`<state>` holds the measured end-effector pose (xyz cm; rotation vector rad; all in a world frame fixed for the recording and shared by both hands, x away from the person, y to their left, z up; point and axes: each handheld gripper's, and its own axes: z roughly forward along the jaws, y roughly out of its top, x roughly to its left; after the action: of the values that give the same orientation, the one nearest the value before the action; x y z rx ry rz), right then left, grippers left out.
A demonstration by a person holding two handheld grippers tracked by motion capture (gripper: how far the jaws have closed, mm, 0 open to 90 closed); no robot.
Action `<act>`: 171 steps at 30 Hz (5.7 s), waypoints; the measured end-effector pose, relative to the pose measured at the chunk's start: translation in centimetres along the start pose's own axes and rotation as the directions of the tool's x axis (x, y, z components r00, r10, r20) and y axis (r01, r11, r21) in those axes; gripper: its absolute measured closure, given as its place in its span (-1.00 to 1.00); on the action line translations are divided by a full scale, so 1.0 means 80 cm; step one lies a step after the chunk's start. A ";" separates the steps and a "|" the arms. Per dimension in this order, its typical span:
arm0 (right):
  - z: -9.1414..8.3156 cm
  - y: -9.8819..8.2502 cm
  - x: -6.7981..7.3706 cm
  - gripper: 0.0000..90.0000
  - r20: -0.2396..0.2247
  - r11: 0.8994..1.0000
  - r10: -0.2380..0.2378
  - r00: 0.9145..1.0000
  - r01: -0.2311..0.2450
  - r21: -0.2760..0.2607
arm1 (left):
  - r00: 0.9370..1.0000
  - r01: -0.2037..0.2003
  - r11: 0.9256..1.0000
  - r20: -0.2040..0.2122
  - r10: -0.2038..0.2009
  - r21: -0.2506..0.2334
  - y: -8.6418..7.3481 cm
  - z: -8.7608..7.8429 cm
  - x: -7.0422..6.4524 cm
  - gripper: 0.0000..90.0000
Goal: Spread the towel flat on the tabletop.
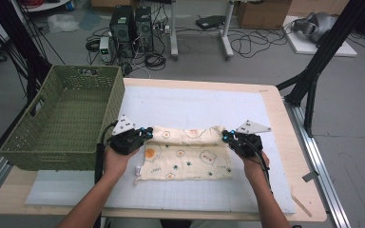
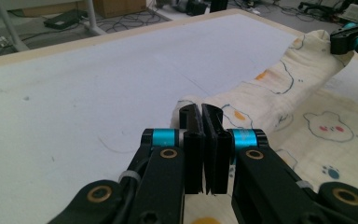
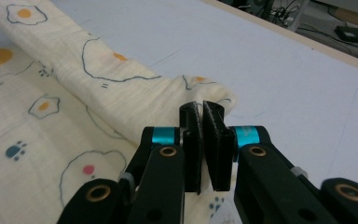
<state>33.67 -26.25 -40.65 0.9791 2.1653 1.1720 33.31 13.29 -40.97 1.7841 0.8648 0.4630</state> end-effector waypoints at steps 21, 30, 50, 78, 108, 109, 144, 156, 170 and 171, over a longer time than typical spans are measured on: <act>-0.027 -0.048 0.018 0.91 -0.064 0.998 -0.036 0.997 0.038 0.042 | 0.998 -0.023 0.997 0.055 0.019 0.071 -0.047 -0.017 -0.019 0.92; -0.032 -0.057 0.024 0.88 -0.094 0.997 -0.041 0.995 0.046 0.054 | 0.997 -0.029 0.994 0.069 0.022 0.108 -0.054 -0.019 -0.022 0.92; -0.084 -0.080 0.026 0.62 -0.231 0.996 -0.084 0.969 0.091 0.019 | 0.996 0.070 0.998 0.051 -0.070 0.009 -0.050 -0.054 -0.002 0.11; 0.003 -0.054 0.012 0.94 -0.031 0.976 0.130 0.991 -0.122 0.180 | 0.997 0.053 0.979 -0.061 -0.042 0.197 -0.053 0.002 0.003 0.95; 0.045 -0.032 -0.024 0.11 -0.040 0.978 0.115 0.993 -0.106 0.180 | 0.998 0.059 0.964 -0.013 -0.058 0.258 -0.026 0.041 0.024 0.21; 0.046 -0.033 -0.025 0.13 -0.050 0.976 0.122 0.991 -0.111 0.187 | 0.998 0.065 0.965 -0.011 -0.064 0.255 -0.027 0.042 0.023 0.21; 0.026 -0.036 -0.024 0.18 0.144 0.989 0.122 0.982 -0.133 0.071 | 0.986 0.147 0.987 -0.092 -0.142 0.058 -0.022 0.038 0.035 0.44; -0.024 -0.040 -0.023 -0.57 0.059 0.994 0.111 0.992 -0.111 0.004 | 0.989 0.125 0.991 0.089 -0.121 -0.044 -0.005 0.005 0.017 -0.47; -0.058 -0.050 -0.003 -0.75 -0.014 0.999 0.042 0.999 -0.042 0.007 | 0.989 0.102 0.993 0.113 -0.094 -0.064 -0.020 -0.018 0.007 -0.55; -0.058 -0.051 -0.004 -0.75 -0.017 0.999 0.039 0.999 -0.039 0.004 | 0.989 0.103 0.993 0.112 -0.095 -0.066 -0.020 -0.019 0.006 -0.55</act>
<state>29.16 -30.36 -41.69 1.0213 2.1719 1.1991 32.11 14.92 -41.95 1.6764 0.8453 0.3253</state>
